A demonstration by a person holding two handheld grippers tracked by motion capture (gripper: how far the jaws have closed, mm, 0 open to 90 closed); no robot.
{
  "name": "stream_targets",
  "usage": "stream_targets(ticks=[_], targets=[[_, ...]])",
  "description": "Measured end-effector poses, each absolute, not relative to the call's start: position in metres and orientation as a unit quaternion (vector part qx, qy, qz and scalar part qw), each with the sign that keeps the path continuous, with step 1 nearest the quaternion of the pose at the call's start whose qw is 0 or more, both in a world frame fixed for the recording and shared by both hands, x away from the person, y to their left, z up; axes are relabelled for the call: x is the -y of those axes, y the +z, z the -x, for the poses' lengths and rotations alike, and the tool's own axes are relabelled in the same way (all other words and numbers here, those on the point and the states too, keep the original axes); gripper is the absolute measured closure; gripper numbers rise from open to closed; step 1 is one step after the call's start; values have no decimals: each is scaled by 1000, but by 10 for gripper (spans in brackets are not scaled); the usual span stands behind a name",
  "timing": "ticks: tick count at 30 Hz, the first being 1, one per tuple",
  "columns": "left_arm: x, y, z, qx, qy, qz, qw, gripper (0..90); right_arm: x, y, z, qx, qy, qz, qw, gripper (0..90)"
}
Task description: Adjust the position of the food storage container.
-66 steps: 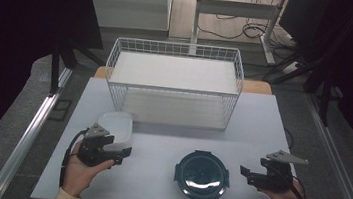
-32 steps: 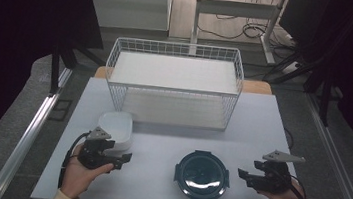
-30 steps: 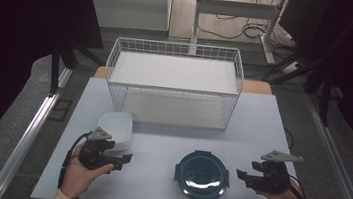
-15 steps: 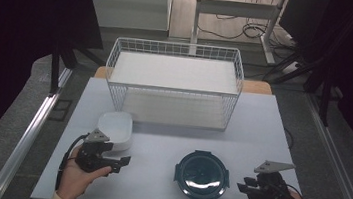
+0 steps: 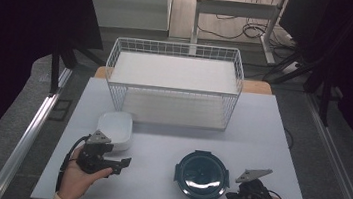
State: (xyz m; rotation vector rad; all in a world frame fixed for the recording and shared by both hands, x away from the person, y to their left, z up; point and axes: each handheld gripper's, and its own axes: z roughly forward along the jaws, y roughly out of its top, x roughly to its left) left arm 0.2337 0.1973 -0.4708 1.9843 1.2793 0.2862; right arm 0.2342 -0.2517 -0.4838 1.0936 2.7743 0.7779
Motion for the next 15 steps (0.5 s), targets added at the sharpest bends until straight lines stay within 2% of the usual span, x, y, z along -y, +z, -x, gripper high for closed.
stream_targets(ticks=[15], targets=[[-204, -469, -228, -509, 119, -761, 384, 194, 239, -483, -236, -902, 259, -345, 20, 895]])
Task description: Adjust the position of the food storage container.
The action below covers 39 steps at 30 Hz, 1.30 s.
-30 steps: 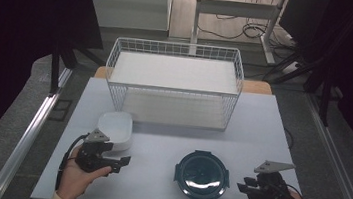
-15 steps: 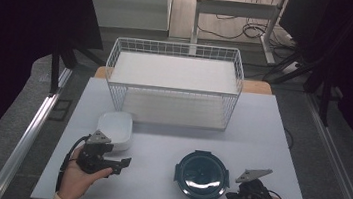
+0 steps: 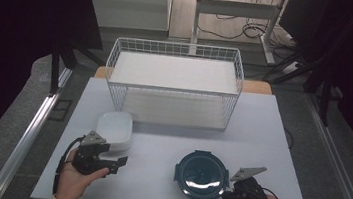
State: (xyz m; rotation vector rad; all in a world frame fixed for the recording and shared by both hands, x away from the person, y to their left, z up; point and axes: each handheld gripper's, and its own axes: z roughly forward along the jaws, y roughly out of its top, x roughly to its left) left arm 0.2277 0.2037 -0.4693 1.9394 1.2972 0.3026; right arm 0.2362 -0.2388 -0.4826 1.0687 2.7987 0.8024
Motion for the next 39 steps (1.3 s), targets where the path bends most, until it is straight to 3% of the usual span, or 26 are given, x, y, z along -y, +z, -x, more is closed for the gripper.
stream_targets(ticks=[16, 19, 39], targets=[[-204, -471, -230, -508, 111, -761, 388, 203, 225, -485, -236, -903, 264, -337, 22, 895], [-205, -469, -230, -503, 81, -754, 415, 203, 224, -485, -237, -902, 266, -339, 23, 895], [-210, -466, -230, -507, 81, -748, 420, 208, 198, -488, -251, -902, 265, -338, 54, 895]])
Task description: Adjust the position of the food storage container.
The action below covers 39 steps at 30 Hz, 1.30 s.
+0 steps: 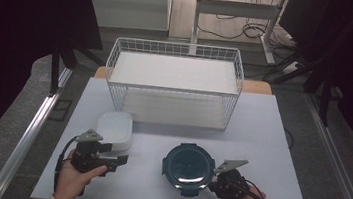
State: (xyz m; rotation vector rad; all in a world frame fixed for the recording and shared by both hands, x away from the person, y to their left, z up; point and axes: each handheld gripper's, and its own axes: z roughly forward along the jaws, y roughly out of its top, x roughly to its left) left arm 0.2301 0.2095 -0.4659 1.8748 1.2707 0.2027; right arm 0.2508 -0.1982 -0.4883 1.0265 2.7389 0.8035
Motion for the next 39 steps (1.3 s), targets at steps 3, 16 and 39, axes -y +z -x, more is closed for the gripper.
stream_targets(ticks=[3, 16, 39], targets=[[-210, -467, -231, -509, 77, -747, 420, 208, 192, -489, -252, -904, 269, -329, 47, 895], [-211, -469, -230, -510, 79, -747, 420, 214, 170, -488, -263, -911, 265, -310, 50, 895], [-211, -466, -227, -511, 79, -741, 428, 213, 203, -464, -262, -871, 343, -345, 67, 894]])
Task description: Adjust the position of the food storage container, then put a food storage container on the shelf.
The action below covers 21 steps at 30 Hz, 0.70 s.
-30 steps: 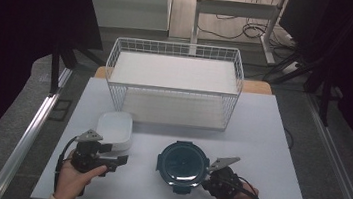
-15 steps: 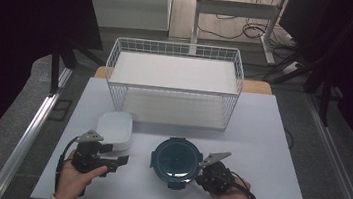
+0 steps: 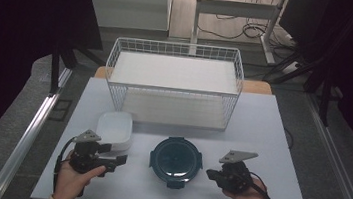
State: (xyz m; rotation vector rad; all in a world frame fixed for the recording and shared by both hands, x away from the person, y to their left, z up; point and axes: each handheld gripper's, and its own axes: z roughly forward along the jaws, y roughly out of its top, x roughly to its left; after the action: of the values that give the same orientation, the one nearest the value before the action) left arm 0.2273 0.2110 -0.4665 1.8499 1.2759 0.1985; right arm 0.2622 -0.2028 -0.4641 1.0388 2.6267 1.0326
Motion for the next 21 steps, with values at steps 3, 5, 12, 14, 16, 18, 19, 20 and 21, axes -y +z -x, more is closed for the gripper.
stream_targets(ticks=[3, 5, 12, 14, 16, 18, 19, 20, 21], targets=[[-209, -466, -227, -510, 78, -742, 429, 214, 213, -460, -265, -861, 358, -355, 67, 893], [-209, -465, -227, -508, 80, -741, 431, 214, 219, -457, -267, -851, 374, -363, 68, 835], [-209, -465, -225, -510, 81, -739, 434, 212, 227, -455, -273, -812, 421, -398, 69, 330], [-208, -464, -224, -509, 82, -738, 436, 212, 225, -457, -273, -811, 423, -399, 67, 297], [-207, -463, -224, -509, 82, -738, 436, 211, 223, -460, -273, -816, 419, -395, 62, 275], [-207, -463, -225, -508, 82, -738, 436, 210, 221, -464, -273, -822, 411, -390, 57, 265], [-206, -464, -225, -508, 82, -738, 436, 210, 221, -465, -273, -823, 410, -390, 56, 263], [-206, -464, -225, -509, 82, -737, 436, 208, 220, -466, -272, -824, 408, -389, 55, 256], [-206, -464, -226, -510, 82, -736, 437, 206, 220, -466, -273, -825, 407, -390, 55, 242]])
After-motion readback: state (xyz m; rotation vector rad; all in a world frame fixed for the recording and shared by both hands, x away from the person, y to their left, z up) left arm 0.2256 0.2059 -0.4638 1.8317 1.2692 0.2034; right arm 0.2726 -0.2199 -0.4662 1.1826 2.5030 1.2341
